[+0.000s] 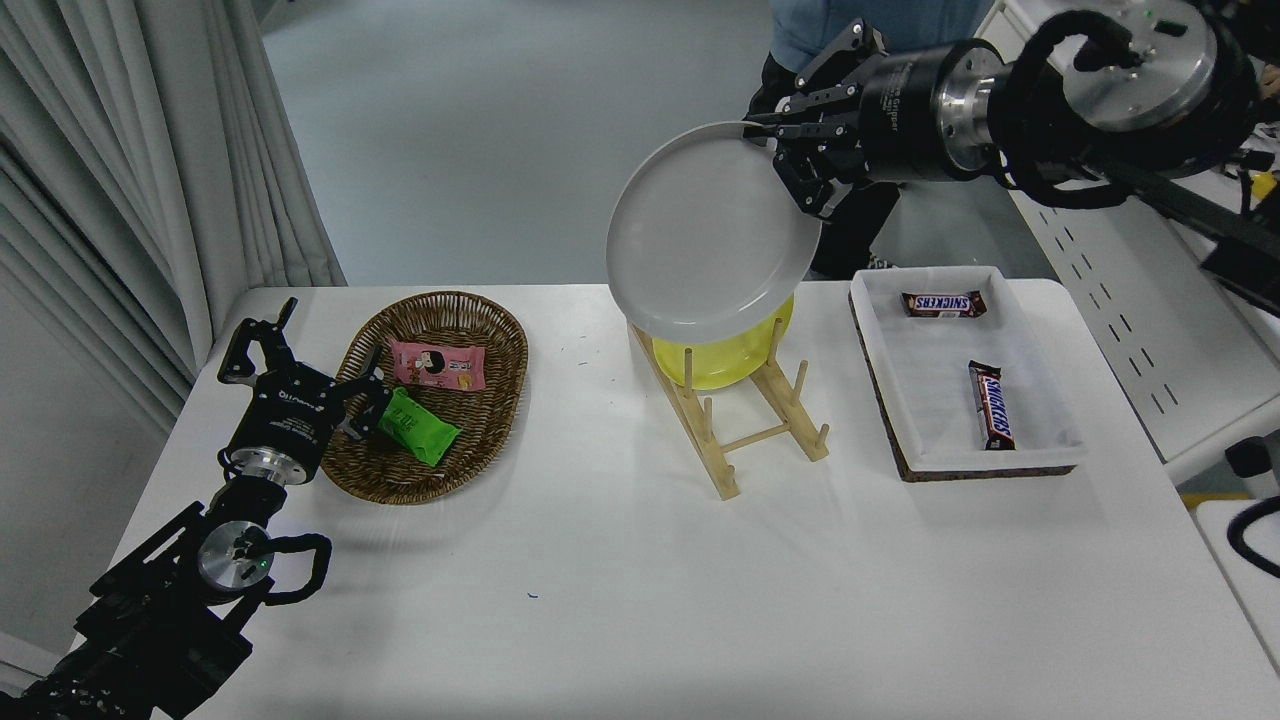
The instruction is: Place the plate on the table
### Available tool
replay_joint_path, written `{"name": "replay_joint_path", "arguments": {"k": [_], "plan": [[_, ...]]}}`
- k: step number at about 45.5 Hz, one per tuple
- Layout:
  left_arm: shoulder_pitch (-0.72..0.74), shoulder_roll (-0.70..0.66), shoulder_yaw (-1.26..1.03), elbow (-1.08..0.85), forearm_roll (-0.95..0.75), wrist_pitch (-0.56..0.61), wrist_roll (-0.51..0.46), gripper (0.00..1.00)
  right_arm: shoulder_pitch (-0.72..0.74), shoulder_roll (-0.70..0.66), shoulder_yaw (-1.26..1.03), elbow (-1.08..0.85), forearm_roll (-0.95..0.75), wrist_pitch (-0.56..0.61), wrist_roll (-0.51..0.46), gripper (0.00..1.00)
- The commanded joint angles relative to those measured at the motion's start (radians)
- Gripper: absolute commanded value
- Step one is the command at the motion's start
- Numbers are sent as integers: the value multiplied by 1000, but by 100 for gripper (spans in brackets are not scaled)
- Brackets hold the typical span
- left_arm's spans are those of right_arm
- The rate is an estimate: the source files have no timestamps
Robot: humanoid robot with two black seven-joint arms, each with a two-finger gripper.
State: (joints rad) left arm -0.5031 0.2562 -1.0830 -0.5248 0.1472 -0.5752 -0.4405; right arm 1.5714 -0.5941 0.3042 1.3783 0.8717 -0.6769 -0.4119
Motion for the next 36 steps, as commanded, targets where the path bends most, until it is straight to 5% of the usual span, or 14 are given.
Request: {"name": "replay_joint_path", "arguments": {"k": [1,21,36], "plan": [[0,0,2,0,0,0,0,100,21,10,-7,-1,158,-108,-65,0],[0,0,0,0,0,0,0,100,-212,215,9,-257,136,-108,-202,0],[0,0,0,-1,0,0,0,100,-303,297,13,-398,-10,-108,-196,0]]}}
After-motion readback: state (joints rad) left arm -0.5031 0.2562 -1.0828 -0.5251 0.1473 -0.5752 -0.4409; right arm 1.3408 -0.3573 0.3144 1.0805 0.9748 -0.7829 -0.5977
